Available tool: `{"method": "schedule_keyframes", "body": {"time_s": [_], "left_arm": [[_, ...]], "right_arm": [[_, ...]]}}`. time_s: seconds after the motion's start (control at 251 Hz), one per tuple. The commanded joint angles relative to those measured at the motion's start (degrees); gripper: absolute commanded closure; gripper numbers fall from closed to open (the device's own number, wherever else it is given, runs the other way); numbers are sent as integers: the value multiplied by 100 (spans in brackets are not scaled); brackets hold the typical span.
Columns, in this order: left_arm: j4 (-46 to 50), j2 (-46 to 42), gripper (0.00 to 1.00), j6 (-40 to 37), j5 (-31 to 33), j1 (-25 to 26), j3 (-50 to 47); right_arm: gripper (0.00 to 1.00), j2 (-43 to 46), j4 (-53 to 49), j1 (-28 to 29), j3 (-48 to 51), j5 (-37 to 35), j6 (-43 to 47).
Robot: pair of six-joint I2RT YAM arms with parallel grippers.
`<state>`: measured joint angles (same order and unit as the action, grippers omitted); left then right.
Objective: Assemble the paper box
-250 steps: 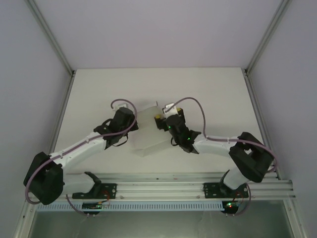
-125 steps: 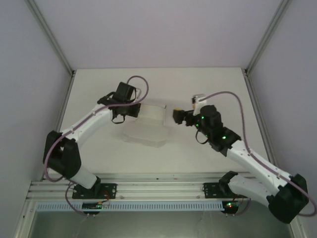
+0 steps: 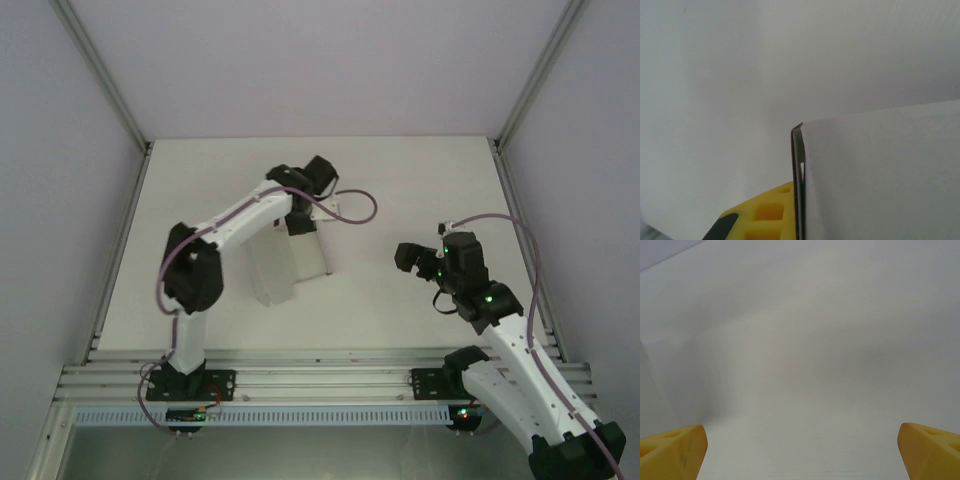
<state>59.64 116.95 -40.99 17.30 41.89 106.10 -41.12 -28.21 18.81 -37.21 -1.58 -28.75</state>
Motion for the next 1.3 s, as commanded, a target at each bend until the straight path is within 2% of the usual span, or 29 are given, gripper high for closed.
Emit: {"method": "schedule_keyframes", "body": {"time_s": [0.0,0.108,0.156,0.176,0.212,0.287,0.379,0.479,0.547,0.607,0.627,0.643,0.651,0.742,0.806,0.91,0.974,1.014,1.086,1.138,1.185,1.297], "left_arm": [[830,812,100,-653,729,254,687],[931,1433,100,-689,924,456,1330],[853,1640,97,-726,956,510,1533],[833,1719,93,-726,972,524,1614],[837,1852,79,-718,993,556,1760],[931,2070,61,-691,960,597,2059],[998,2137,45,-651,930,635,2219],[1048,2029,36,-565,828,649,2376],[1078,1837,34,-503,590,654,2428],[1055,1619,25,-413,375,653,2420],[1035,1535,16,-374,288,650,2410],[1013,1459,2,-347,217,649,2402],[1001,1427,0,-330,185,648,2392],[494,904,0,-56,-26,654,2114],[-174,398,0,231,-198,629,1667],[-1495,-593,0,1193,-389,491,794],[-2087,-1204,1,2149,-317,344,338],[-2425,-1594,0,3003,-137,197,-4],[-2509,-2267,0,4744,-178,-300,-609],[-2649,-2768,1,5784,-716,-803,-1333],[-2940,-3234,1,6526,-978,-1248,-2164],[-3262,-4111,0,7572,-822,-1977,-3955]], "right_arm": [[1,69,-228,-147,64,184,-19],[1,54,-175,-290,164,378,1],[1,41,-128,-361,213,449,-7],[1,30,-105,-376,247,477,-17],[1,16,-65,-435,281,560,-20],[1,-42,-69,-538,326,676,-10],[1,-72,-84,-661,356,752,-17],[1,-112,49,-755,390,1007,0],[1,-150,143,-773,390,1122,8],[1,-183,208,-780,367,1179,5],[1,-200,223,-782,364,1192,16],[1,-212,234,-780,357,1208,22],[1,-218,247,-779,355,1223,28],[0,-336,555,-778,305,1293,319],[1,-506,793,-748,269,1632,526],[0,-965,941,-647,20,1887,854],[0,-1319,940,-512,-221,1870,1115],[1,-1583,953,-395,-392,1903,1356],[1,-2124,969,-50,-748,1813,1765],[1,-2592,989,263,-1032,1754,2155],[1,-3095,812,604,-1446,1545,2517],[0,-4381,573,1190,-2430,1236,3266]]}}
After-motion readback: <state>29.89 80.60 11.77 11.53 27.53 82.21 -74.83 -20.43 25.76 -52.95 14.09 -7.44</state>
